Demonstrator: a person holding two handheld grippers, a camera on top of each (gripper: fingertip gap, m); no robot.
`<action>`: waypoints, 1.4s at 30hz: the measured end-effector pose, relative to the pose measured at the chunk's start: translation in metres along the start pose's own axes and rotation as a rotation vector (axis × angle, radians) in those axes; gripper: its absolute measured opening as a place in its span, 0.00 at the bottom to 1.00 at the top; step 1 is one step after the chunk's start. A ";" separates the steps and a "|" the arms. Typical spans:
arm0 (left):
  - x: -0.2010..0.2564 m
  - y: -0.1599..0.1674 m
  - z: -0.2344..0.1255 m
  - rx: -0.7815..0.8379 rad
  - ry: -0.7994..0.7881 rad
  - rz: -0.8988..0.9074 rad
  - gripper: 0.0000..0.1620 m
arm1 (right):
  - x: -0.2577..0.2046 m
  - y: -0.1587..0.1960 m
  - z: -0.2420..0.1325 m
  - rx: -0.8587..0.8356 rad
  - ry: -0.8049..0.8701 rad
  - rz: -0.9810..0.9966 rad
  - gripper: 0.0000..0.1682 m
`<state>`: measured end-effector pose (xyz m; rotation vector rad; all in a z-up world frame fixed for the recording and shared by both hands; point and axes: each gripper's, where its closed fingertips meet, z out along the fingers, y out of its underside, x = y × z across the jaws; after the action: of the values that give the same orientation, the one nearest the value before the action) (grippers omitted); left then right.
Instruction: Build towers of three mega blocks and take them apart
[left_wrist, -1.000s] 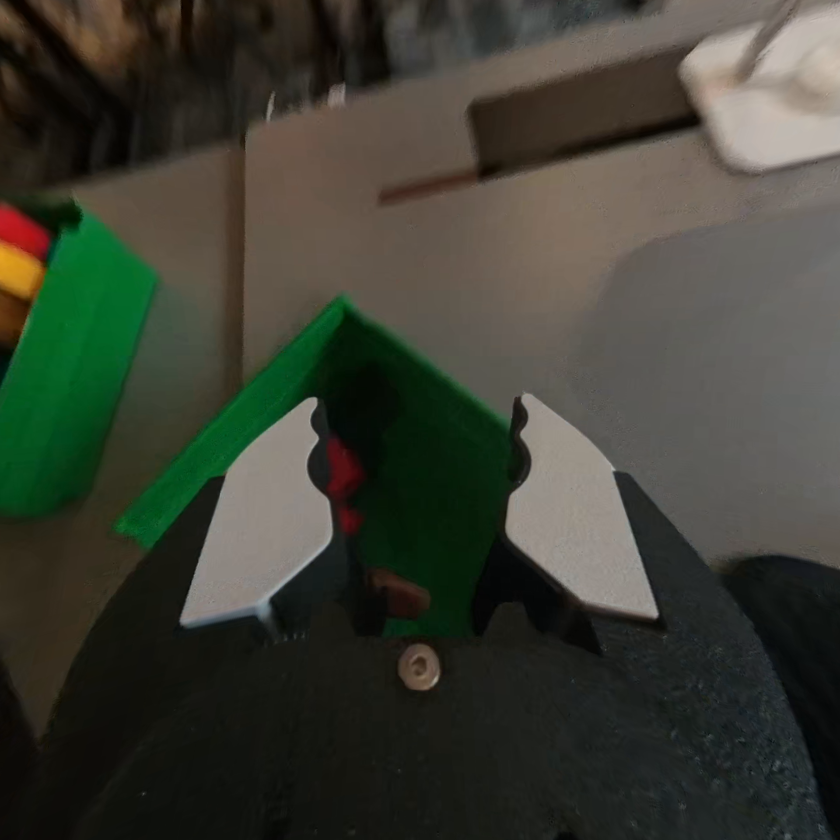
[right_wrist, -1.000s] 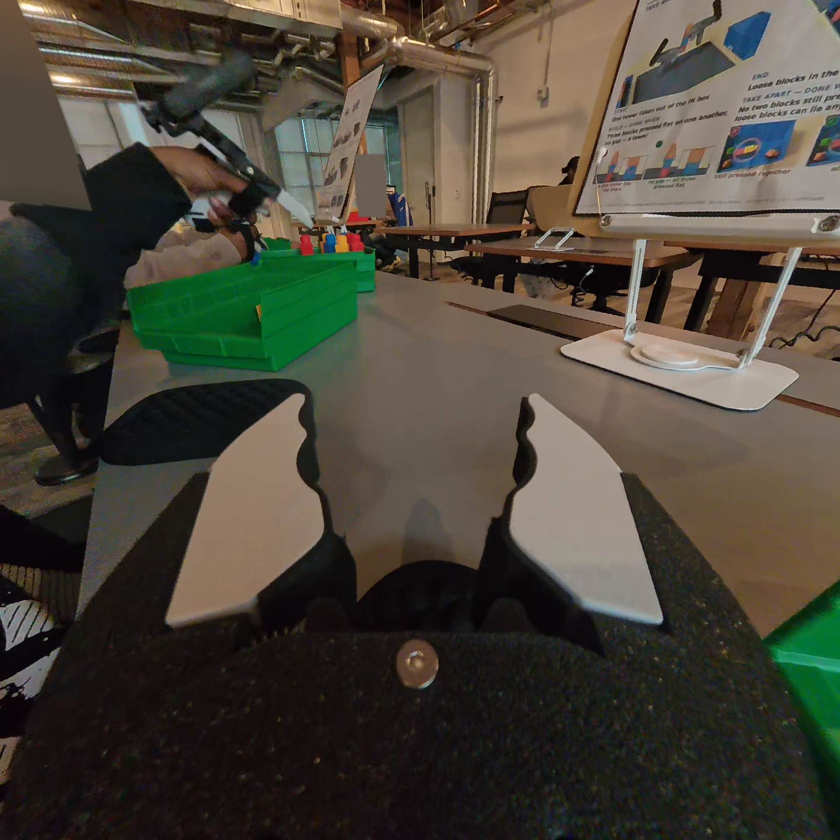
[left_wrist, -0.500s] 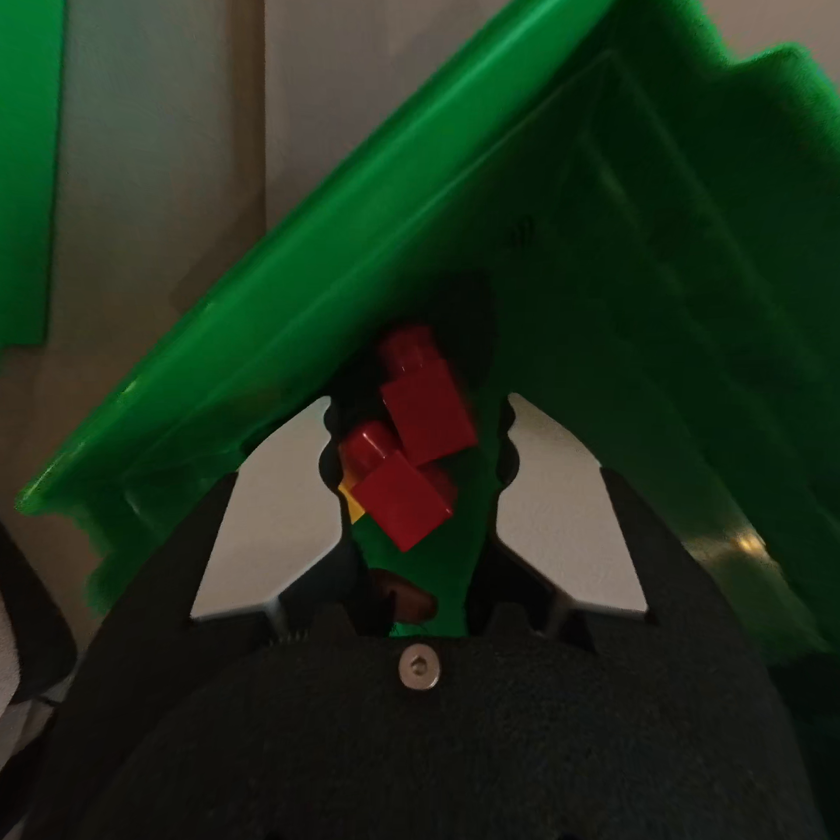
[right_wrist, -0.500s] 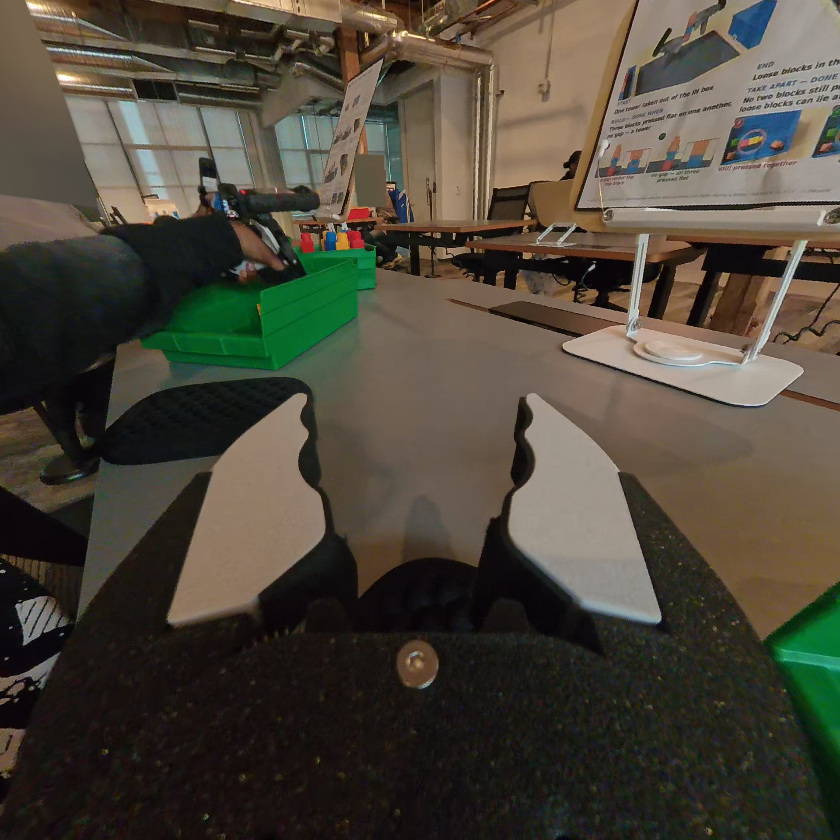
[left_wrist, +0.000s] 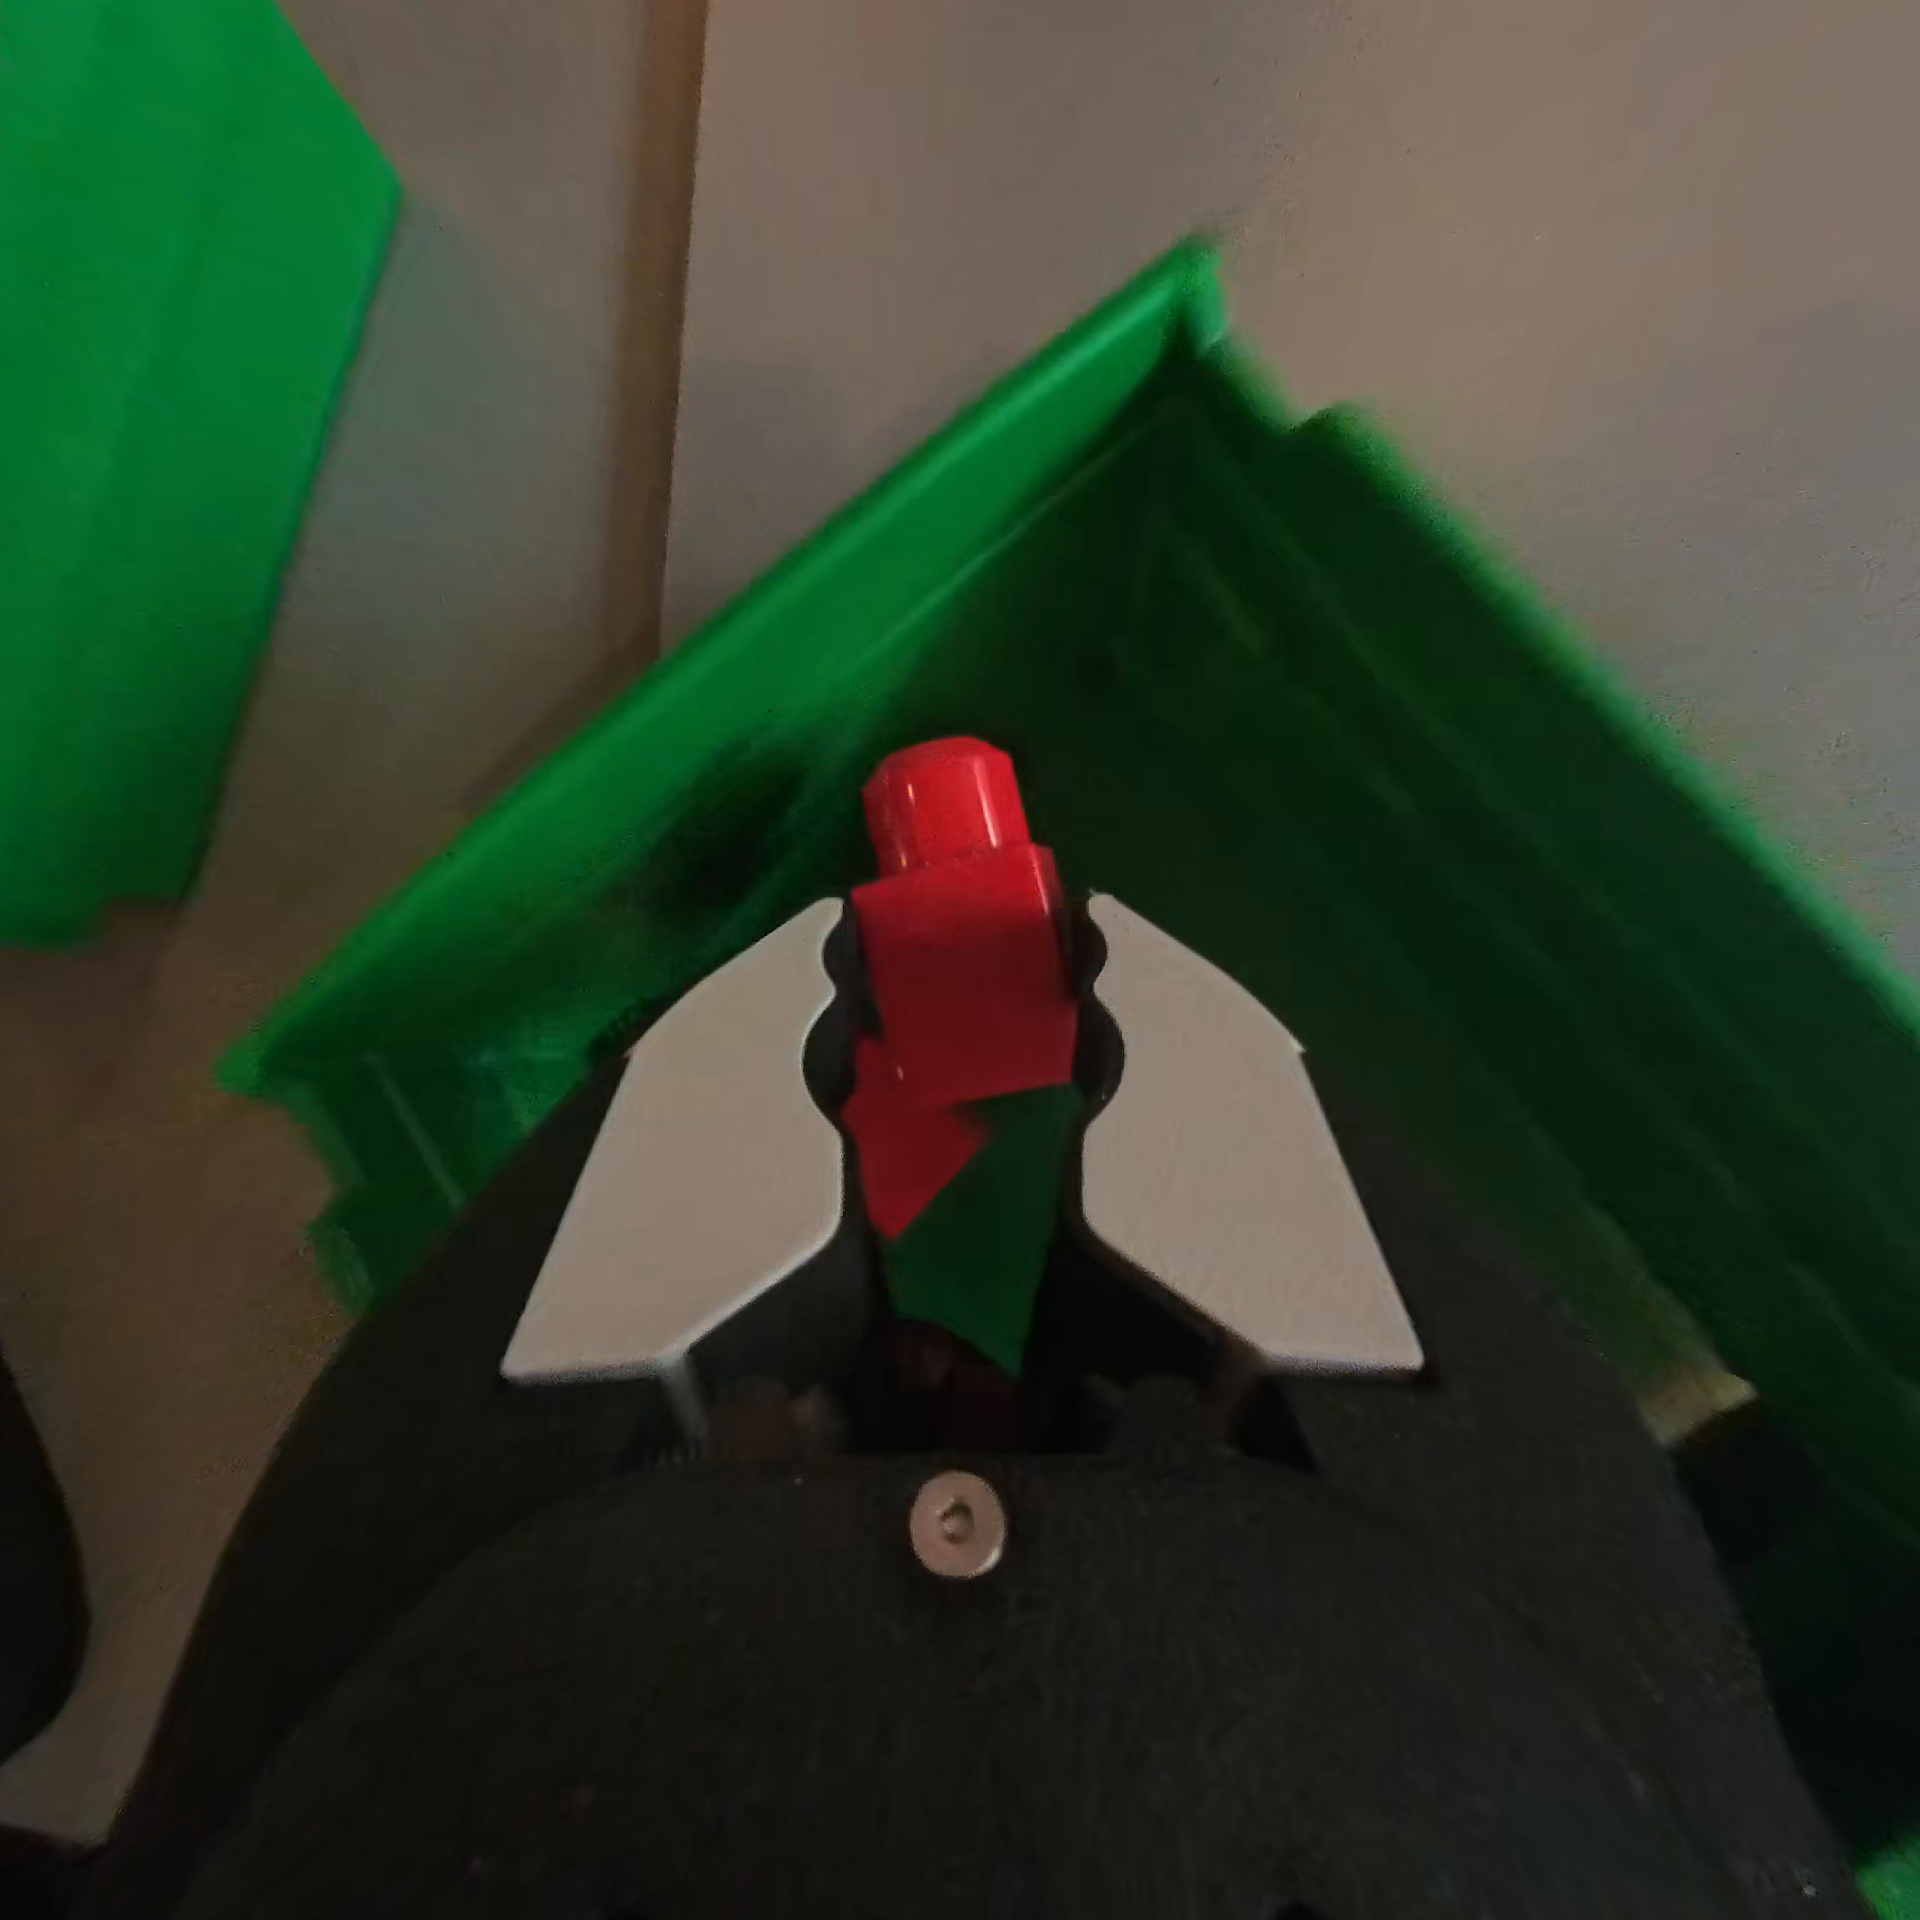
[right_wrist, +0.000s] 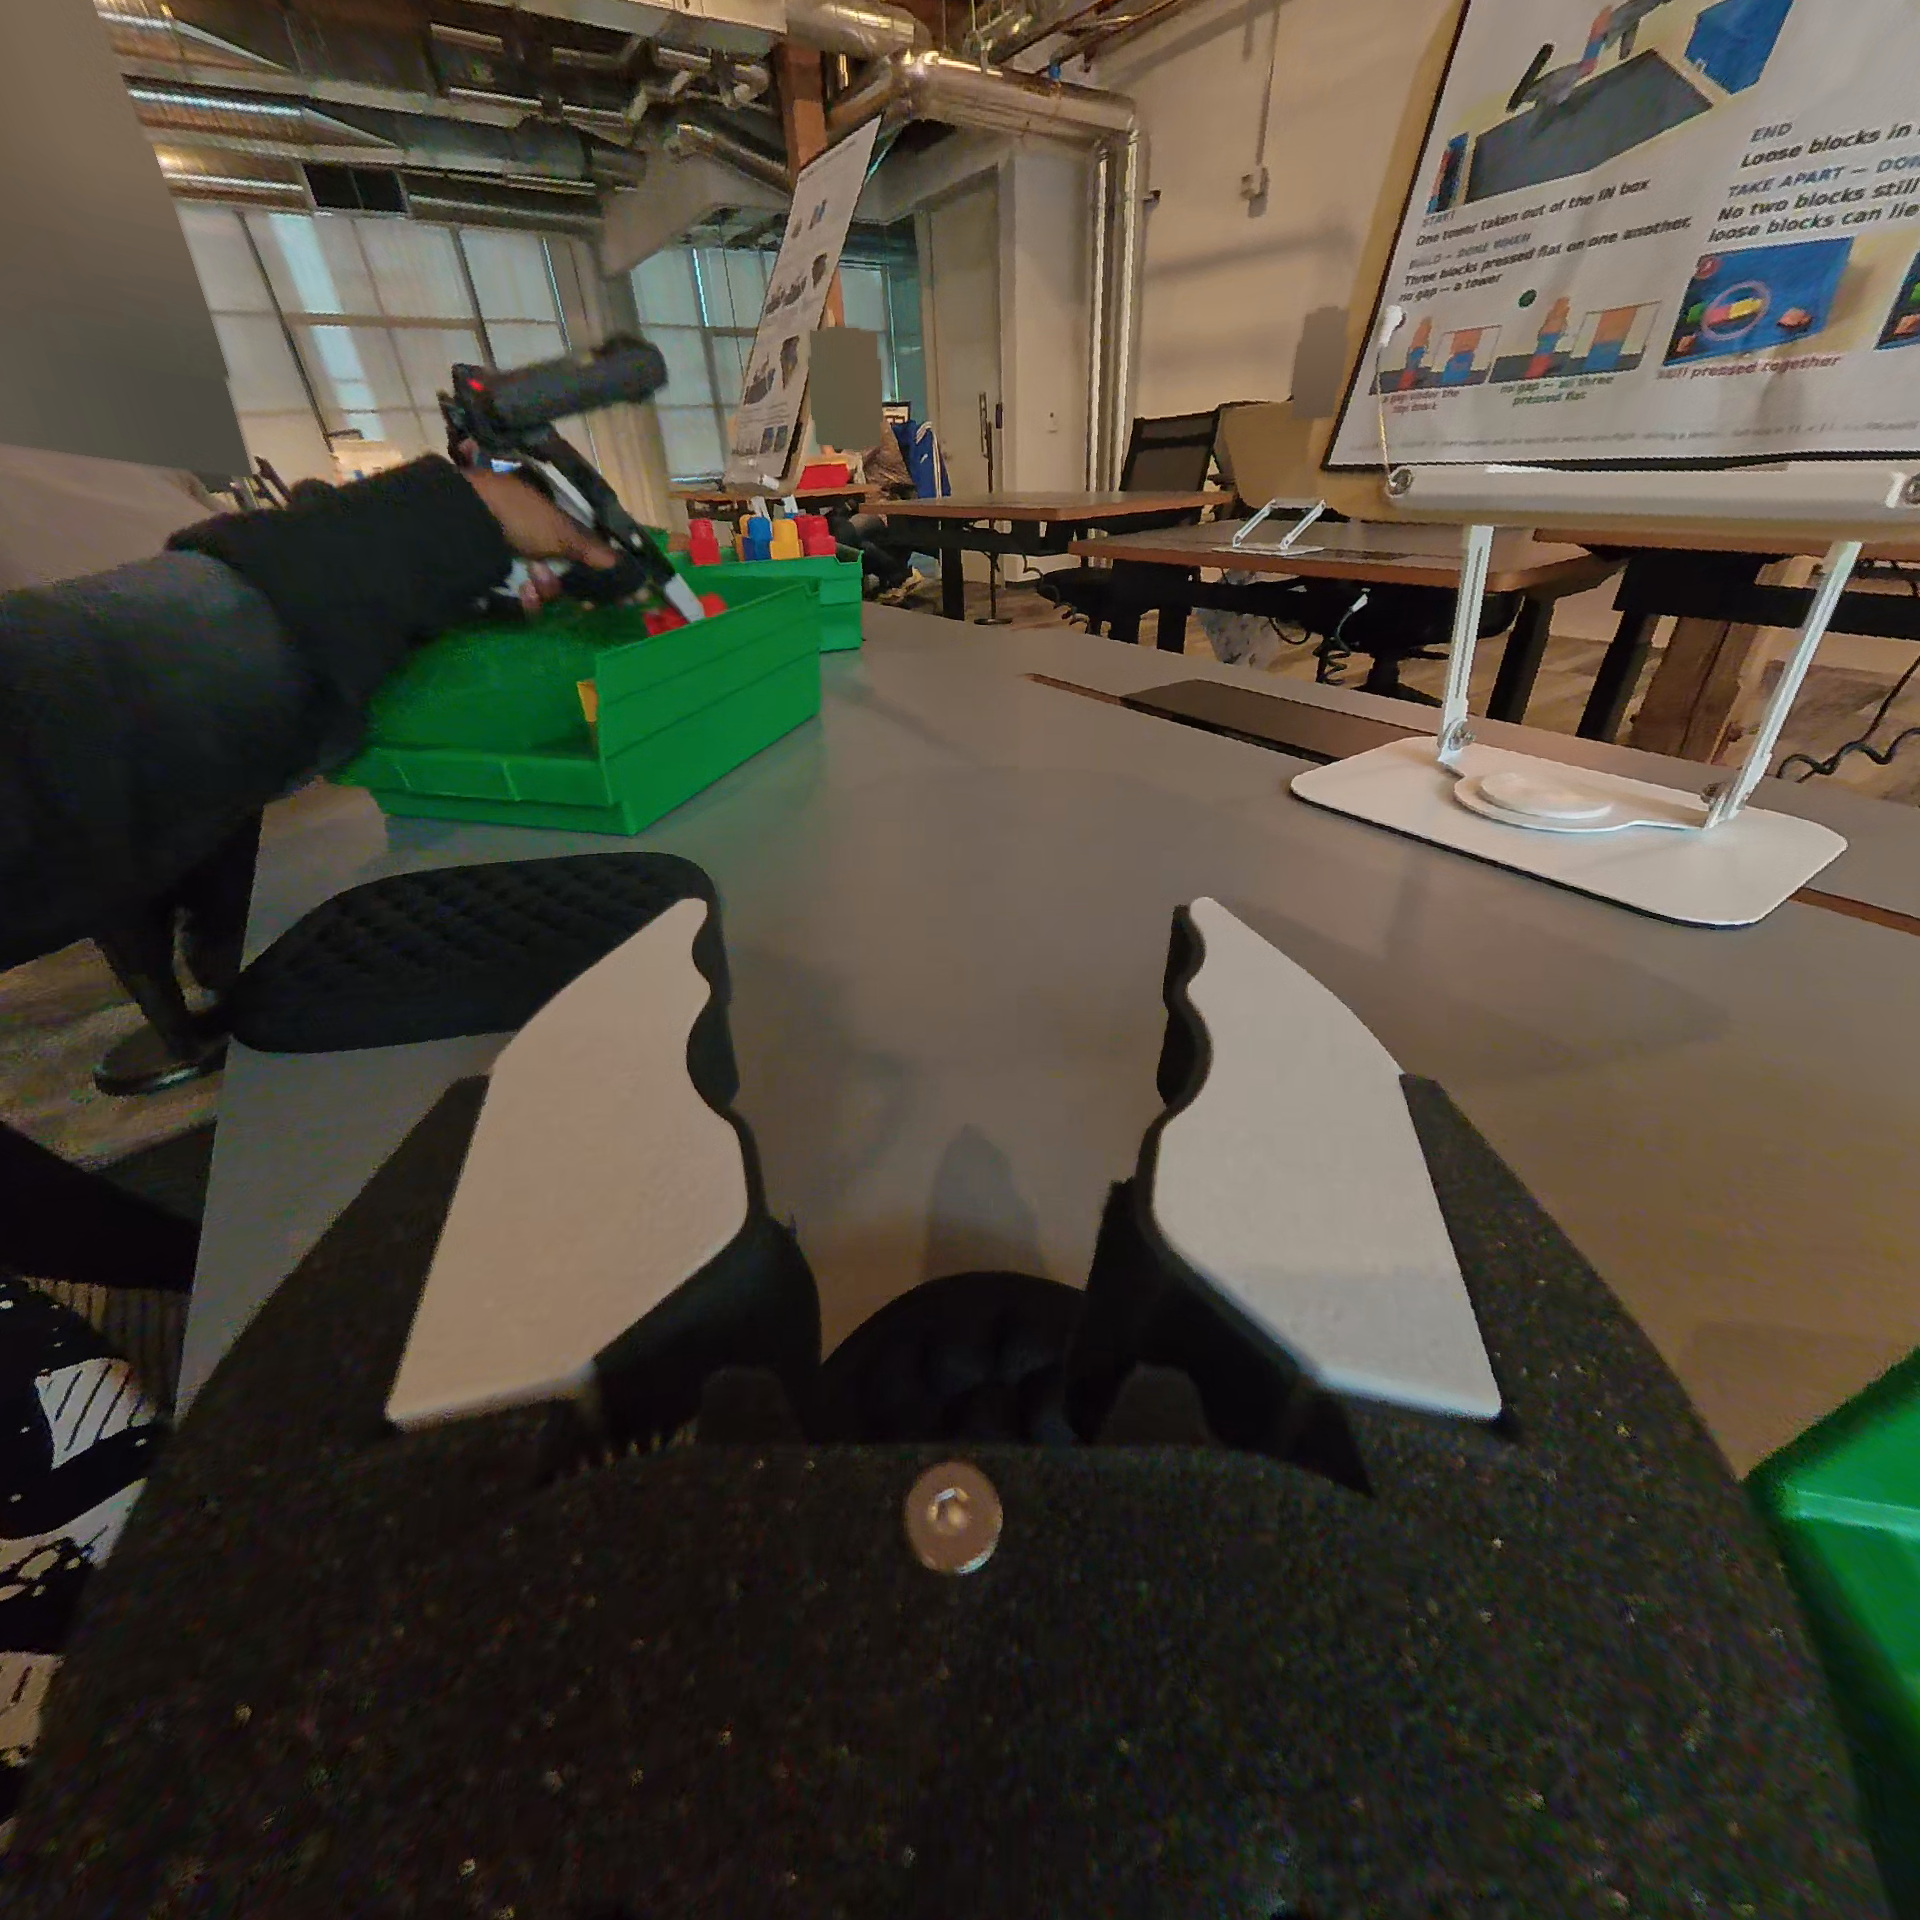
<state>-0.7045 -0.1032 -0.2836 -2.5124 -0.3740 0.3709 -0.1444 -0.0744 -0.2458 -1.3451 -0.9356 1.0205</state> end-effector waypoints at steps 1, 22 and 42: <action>0.006 -0.009 -0.013 0.069 0.019 0.017 0.24 | 0.000 0.000 0.000 -0.002 0.000 -0.004 0.48; 0.402 0.054 -0.252 1.104 1.361 0.505 0.23 | -0.012 0.007 0.005 -0.053 -0.055 -0.051 0.43; 0.467 0.124 -0.228 0.956 1.520 0.788 0.23 | -0.089 -0.001 0.011 -0.028 -0.497 0.030 0.27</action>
<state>-0.1736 -0.1558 -0.2568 -1.2695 1.1080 -0.8787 -0.1822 -0.1553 -0.2404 -1.1476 -1.3014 1.4040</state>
